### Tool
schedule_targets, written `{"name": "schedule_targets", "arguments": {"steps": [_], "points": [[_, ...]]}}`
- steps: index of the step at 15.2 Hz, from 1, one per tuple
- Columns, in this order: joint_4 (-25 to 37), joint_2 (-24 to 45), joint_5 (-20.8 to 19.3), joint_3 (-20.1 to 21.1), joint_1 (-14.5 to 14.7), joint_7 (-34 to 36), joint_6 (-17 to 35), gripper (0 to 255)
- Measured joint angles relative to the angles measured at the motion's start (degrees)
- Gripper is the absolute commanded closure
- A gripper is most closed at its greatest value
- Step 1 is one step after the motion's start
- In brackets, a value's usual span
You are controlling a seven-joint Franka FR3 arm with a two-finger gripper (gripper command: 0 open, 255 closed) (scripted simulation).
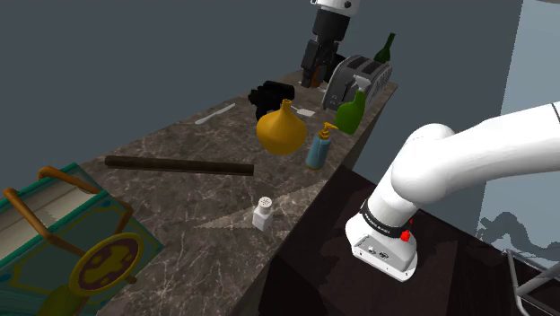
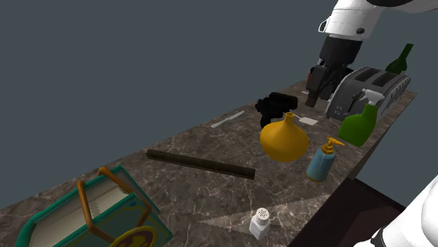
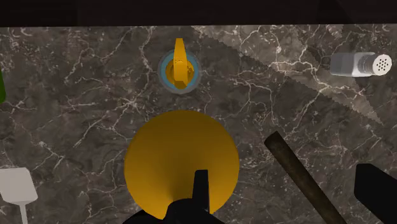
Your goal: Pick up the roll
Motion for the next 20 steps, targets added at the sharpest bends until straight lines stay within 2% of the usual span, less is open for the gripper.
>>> {"name": "schedule_targets", "arguments": {"steps": [2,5,14,20], "points": [[0.0,0.8,0.0,0.2,0.3,-0.2,0.9,0],[0.3,5.0,0.4,2.0,1.9,-0.5,4.9,0],[3.6,21.6,-0.1,7.5,6.2,-2.0,18.7,0],[8.5,33.3,-2.6,11.4,8.6,-1.4,25.7,0]]}}
